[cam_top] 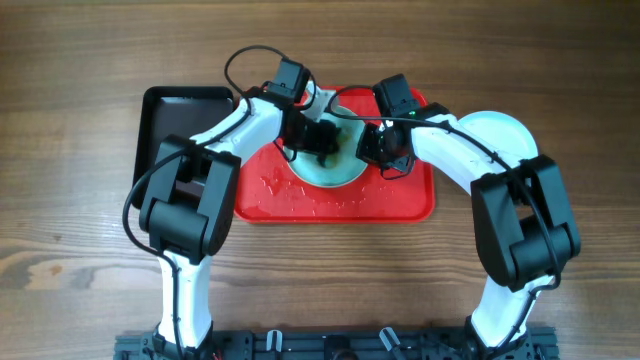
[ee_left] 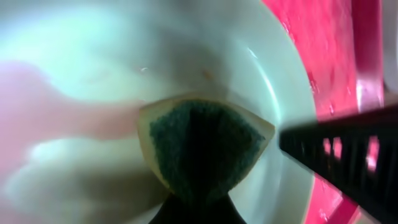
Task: Clean dirty plates on tray and stack at the side
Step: 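Scrub the plate with the left gripper's sponge while the right gripper holds its rim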
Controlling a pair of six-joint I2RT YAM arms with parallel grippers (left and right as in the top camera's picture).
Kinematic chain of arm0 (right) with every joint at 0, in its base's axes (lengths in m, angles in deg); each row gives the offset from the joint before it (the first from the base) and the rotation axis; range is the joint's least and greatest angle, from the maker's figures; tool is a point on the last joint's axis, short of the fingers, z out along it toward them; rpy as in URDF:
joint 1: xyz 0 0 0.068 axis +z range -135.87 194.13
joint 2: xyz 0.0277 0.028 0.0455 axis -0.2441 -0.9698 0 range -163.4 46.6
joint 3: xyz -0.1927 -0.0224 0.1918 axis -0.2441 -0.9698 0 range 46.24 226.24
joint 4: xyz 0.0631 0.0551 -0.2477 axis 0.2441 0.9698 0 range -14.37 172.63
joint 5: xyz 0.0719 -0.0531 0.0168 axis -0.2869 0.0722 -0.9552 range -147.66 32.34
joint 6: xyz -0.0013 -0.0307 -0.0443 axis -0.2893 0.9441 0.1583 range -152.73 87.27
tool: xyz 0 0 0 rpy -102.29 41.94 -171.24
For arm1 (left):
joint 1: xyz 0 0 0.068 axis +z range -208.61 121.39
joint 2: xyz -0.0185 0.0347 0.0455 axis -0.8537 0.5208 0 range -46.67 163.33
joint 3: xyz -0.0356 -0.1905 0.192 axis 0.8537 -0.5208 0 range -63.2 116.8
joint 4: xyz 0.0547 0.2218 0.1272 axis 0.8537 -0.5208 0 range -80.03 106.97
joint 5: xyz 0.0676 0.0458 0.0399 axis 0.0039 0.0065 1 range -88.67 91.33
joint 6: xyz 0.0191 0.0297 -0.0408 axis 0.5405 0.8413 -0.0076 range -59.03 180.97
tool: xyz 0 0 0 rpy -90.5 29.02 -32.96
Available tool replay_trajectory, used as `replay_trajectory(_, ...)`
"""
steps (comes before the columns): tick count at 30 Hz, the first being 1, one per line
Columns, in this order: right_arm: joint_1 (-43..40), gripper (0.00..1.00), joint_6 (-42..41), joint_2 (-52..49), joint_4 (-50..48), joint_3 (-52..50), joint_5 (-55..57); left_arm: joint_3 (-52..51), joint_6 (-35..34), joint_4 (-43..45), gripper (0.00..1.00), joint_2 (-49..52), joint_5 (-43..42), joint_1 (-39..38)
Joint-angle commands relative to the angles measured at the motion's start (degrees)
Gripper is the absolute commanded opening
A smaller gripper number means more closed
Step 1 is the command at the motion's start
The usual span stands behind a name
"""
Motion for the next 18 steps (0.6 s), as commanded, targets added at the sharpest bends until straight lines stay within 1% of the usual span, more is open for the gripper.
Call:
replay_trajectory(1,0.24,0.04,0.28,-1.62,0.68,-1.40,0.50,-1.01,-10.97,3.15,0.04,2.05,20.04,0.22)
replay_trajectory(3,0.24,0.04,0.28,-1.62,0.68,-1.40,0.50,-1.01,-17.59,5.44,0.04,2.05,30.23,0.11)
replay_trajectory(4,0.24,0.04,0.26,-1.62,0.68,-1.40,0.50,-1.01,-19.39,5.95,0.04,2.05,33.68,0.04)
replay_trajectory(6,0.24,0.04,0.26,-1.62,0.68,-1.40,0.50,-0.98,-21.59,5.92,0.04,2.05,39.98,-0.11)
replay_trajectory(9,0.24,0.04,0.28,-1.62,0.66,-1.40,0.50,-1.01,-22.99,3.74,0.04,2.05,45.66,-0.61)
replay_trajectory(11,0.24,0.04,0.26,-1.62,0.66,-1.40,0.50,-0.98,-22.97,0.85,0.04,2.05,45.90,-1.22)
replay_trajectory(13,0.24,0.04,0.28,-1.62,0.66,-1.40,0.50,-0.98,-22.08,-3.43,0.04,2.05,43.58,-2.08)
replay_trajectory(15,0.24,0.04,0.33,-1.62,0.66,-1.40,0.50,-0.98,-19.28,-7.37,0.04,2.05,38.03,-2.67)
replay_trajectory(18,0.24,0.04,0.70,-1.62,0.63,-1.40,0.42,-0.98,-14.86,-12.50,0.04,2.05,26.91,-2.91)
